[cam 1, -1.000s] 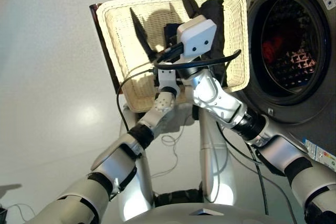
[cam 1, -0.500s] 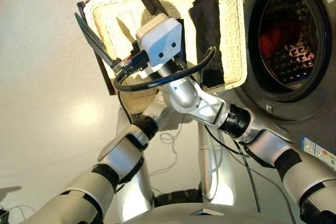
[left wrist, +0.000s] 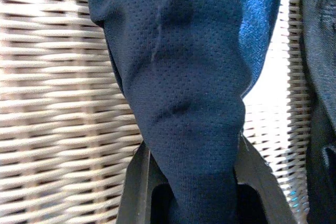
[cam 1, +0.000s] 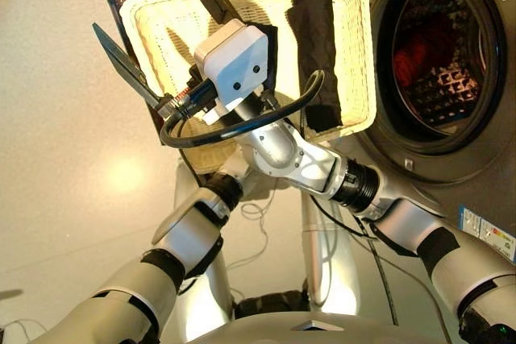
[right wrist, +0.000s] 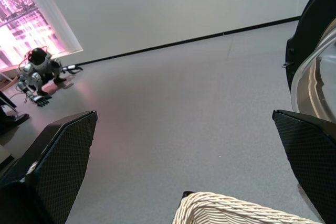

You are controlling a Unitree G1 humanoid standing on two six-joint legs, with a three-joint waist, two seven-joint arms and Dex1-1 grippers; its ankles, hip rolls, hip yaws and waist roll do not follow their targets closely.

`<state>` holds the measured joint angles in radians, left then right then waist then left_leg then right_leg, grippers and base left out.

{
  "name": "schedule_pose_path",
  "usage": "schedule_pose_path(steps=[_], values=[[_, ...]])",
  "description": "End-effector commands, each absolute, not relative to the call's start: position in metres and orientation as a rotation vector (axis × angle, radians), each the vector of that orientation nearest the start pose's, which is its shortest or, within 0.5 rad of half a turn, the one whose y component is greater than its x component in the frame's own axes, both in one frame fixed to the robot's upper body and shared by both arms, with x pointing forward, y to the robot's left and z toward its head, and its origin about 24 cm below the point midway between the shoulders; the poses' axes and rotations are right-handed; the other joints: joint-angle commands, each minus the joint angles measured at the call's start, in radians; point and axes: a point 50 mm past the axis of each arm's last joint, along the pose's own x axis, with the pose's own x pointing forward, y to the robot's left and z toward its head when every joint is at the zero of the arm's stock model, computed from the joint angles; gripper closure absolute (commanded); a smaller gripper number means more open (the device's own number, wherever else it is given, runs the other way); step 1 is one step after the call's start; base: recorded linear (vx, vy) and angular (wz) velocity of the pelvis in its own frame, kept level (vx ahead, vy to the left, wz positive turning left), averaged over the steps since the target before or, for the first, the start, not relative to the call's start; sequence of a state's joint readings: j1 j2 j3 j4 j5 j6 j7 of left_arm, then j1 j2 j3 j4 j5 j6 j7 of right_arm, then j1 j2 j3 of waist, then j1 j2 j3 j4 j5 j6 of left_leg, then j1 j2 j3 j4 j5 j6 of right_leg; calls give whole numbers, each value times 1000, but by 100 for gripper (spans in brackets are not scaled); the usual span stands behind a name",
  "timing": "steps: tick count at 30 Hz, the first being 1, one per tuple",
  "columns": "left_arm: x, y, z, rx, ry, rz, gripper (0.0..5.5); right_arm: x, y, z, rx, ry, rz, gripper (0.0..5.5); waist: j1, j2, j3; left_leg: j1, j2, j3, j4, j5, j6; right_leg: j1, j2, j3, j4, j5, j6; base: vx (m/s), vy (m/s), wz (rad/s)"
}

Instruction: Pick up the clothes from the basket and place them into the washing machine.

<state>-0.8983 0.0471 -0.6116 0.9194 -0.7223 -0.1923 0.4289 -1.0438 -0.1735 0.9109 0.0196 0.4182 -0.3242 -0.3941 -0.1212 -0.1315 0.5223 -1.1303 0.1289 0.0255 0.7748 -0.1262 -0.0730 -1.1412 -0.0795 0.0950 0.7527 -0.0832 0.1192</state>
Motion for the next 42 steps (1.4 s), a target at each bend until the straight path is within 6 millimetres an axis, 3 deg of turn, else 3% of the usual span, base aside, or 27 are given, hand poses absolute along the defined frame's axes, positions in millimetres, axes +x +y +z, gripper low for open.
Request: schedule_pose_path(steps=[1,7,11,15,18,24,33,34,42], values=[[367,7,87,-74,118,-118,550,205,64,291,225,-1045,967,0,-19,9,-2,15,-52,34,14,-39,61,-55,19,-44,52,-3,-50,0,0,0],[367,8,88,-73,110,-118,550,214,59,288,200,-1028,931,0,-17,10,-2,22,-55,35,11,-39,63,-47,19,-43,49,1,-49,0,0,0],[368,11,93,-56,76,-123,550,231,47,281,185,-972,877,0,-19,10,-2,34,-58,33,3,-35,64,-36,19,-40,41,5,-48,0,0,0],[365,17,93,-30,30,-134,550,253,22,273,168,-919,764,0,-14,12,-2,67,-63,38,-26,-30,65,-7,17,-40,18,10,-45,0,0,0],[356,21,94,-5,-45,-176,550,270,-11,266,103,-904,642,0,-6,20,-2,99,-72,38,-57,-24,66,27,12,-42,-7,14,-41,0,0,0],[344,36,102,120,-186,-256,550,280,-57,254,61,-875,516,0,6,23,-2,156,-83,34,-98,-21,68,85,3,-49,-42,15,-32,0,0,0],[319,66,144,209,-488,-310,550,274,-94,241,142,-820,473,0,28,36,-2,225,-97,27,-136,-20,69,159,-9,-59,-74,9,-25,-7,-1,14],[315,70,154,213,-539,-310,550,273,-96,243,157,-819,486,0,28,35,-2,213,-99,31,-148,15,74,152,-13,-63,-93,42,-30,-61,-12,143],[280,96,200,279,-797,-359,550,254,-84,260,173,-786,747,0,55,35,-2,241,-101,24,-152,8,68,182,-17,-69,-90,27,-37,-8,-2,15]])
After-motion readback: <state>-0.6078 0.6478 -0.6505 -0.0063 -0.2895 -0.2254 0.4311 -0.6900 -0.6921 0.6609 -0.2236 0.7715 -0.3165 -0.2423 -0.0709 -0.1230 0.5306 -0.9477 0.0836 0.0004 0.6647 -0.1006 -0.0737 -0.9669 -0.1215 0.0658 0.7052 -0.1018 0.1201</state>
